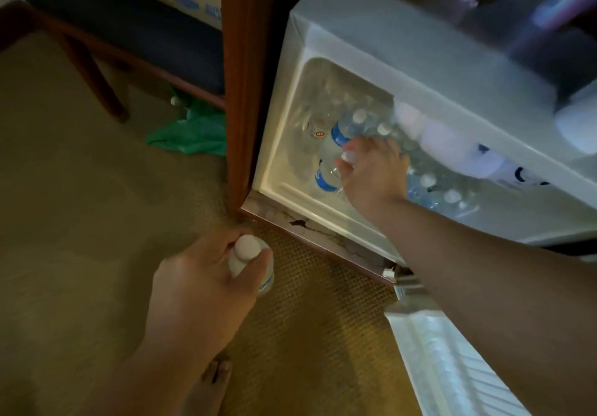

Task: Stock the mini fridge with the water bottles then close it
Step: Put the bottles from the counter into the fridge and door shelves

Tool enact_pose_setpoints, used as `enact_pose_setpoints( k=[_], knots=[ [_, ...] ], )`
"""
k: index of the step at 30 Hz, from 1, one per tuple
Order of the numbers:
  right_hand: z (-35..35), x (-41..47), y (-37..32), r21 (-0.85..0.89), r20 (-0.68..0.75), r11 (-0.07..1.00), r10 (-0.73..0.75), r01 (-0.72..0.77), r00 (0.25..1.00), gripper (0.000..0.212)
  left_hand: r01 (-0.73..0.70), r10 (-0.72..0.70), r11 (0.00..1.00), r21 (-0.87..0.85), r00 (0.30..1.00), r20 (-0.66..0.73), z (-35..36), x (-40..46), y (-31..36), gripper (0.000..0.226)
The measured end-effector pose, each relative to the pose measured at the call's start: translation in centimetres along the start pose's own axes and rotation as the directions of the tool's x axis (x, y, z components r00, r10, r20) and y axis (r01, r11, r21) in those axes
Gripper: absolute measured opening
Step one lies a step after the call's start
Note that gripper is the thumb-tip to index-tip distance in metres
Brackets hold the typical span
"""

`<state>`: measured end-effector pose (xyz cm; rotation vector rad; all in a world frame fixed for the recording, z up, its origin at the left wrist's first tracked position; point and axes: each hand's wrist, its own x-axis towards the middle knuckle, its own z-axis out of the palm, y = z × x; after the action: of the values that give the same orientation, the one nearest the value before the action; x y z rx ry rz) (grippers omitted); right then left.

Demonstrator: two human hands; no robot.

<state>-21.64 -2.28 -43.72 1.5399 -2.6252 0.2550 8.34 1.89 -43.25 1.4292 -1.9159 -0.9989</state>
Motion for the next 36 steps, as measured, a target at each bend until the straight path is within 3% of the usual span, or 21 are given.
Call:
enact_pose_setpoints(
  k=[6,16,22,29,33,36],
  knots=[
    [2.2,2.6,0.8,-0.116,-0.054,0.992,-0.057,0.05,0.997,0.023,-0.016,0.018,0.999,-0.029,0.998,0.056,1.0,2.5,-1.2,0.03],
    [3.5,5.7,1.3,-0.253,0.028,0.966,-0.049,0.055,0.998,0.03,-0.036,0.04,0.999,-0.038,0.995,0.091,2.9,5.1,-0.6,0.03],
    [3.6,6.0,0.8,-0.229,0.031,0.972,-0.053,0.059,0.998,0.027,-0.029,0.032,0.999,-0.035,0.996,0.085,3.9,5.8,0.1,0.026],
    [3.4,6.4,0.8,-0.204,0.051,0.977,-0.046,0.056,0.998,0.027,-0.07,0.076,0.994,-0.085,0.995,0.069,4.2,6.2,1.1,0.035],
    [2.6,5.9,0.4,-0.196,0.125,0.98,0.009,0.016,0.992,0.038,-0.093,0.101,0.99,-0.103,0.992,0.076,4.4,6.0,1.2,0.037],
    [1.0,3.6,-0.3,-0.071,0.063,0.997,-0.031,0.035,0.998,0.043,-0.107,0.117,0.988,-0.107,0.988,0.096,4.3,6.3,1.0,0.032]
  ],
)
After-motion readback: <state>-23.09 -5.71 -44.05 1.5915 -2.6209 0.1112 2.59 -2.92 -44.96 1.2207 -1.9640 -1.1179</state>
